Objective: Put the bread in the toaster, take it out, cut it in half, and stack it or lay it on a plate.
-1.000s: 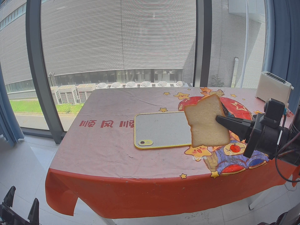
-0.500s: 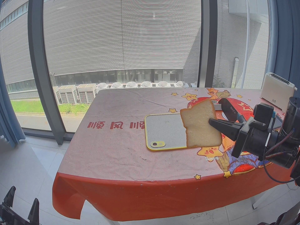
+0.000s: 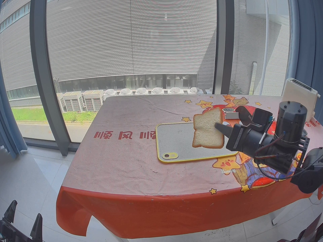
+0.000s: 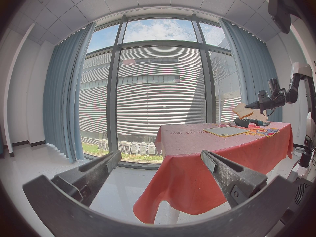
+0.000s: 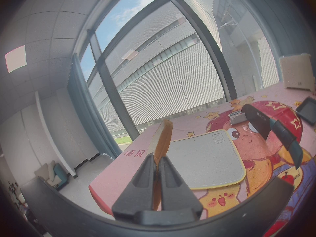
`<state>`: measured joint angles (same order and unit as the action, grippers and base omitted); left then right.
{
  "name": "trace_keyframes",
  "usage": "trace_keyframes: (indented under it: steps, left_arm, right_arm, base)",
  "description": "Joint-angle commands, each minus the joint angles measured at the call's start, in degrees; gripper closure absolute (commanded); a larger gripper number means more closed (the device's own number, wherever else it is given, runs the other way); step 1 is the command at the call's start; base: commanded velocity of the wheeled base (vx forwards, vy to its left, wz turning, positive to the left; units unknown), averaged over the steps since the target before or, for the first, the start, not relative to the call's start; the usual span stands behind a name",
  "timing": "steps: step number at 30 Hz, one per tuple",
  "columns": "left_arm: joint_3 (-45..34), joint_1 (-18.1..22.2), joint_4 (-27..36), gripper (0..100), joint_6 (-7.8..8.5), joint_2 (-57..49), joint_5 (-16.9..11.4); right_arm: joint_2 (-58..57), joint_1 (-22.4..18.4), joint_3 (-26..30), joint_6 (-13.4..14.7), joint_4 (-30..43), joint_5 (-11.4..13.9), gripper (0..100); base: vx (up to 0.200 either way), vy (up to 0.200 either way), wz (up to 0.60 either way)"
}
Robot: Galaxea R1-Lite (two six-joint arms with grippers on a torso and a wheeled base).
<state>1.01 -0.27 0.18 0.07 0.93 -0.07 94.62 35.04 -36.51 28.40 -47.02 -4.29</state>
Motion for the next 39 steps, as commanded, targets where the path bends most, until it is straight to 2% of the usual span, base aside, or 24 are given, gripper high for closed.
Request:
trace_keyframes:
  steps: [1,10,17,20,25,29,34,37,38,39]
  left_arm:
    - [-0.9,0.0,0.0,0,0.01,-0.9,0.0]
    - [-0.9,0.0,0.0,0,0.01,-0.9,0.0]
    - [-0.9,0.0,0.0,0,0.1,-0.9,0.0]
    - [-0.9,0.0,0.0,0,0.1,-0.9,0.0]
    - [-0.9,-0.1,0.0,0,0.01,-0.9,-0.1]
    - [-0.9,0.0,0.0,0,0.01,-0.9,-0.1]
    - [-0.9,0.0,0.0,0,0.01,-0.9,-0.1]
    - [-0.9,0.0,0.0,0,0.01,-0.9,-0.1]
    - [-0.9,0.0,0.0,0,0.01,-0.9,-0.1]
    - [-0.9,0.0,0.0,0,0.01,-0.9,-0.1]
  right_arm:
    - [7.9,-1.6,-4.0,2.5,0.0,-2.4,100]
    - [10.9,-3.7,-6.0,4.5,0.1,-2.7,100]
    - [15.9,-3.8,-8.6,7.3,0.0,-2.8,100]
    - [15.9,-4.9,-9.0,8.5,0.0,-1.9,100]
    - [18.0,-5.9,-10.7,11.6,0.0,-1.8,100]
    - [19.5,-5.7,-10.6,11.4,-0.4,-1.9,100]
    - [22.3,-5.8,-10.1,11.1,-6.0,-1.9,100]
    - [22.6,-5.6,-9.8,10.9,-6.8,-1.9,100]
    - [22.4,-5.3,-9.3,10.9,-6.7,-1.9,0]
    - [22.1,-5.2,-8.8,10.6,-6.4,-1.9,0]
  base:
    - [0.0,0.0,0.0]
    - [0.0,0.0,0.0]
    - [0.0,0.0,0.0]
    - [0.0,0.0,0.0]
    - [0.0,0.0,0.0]
    - [0.0,0.0,0.0]
    - [0.0,0.0,0.0]
    - [0.0,0.0,0.0]
    - [0.0,0.0,0.0]
    - [0.0,0.0,0.0]
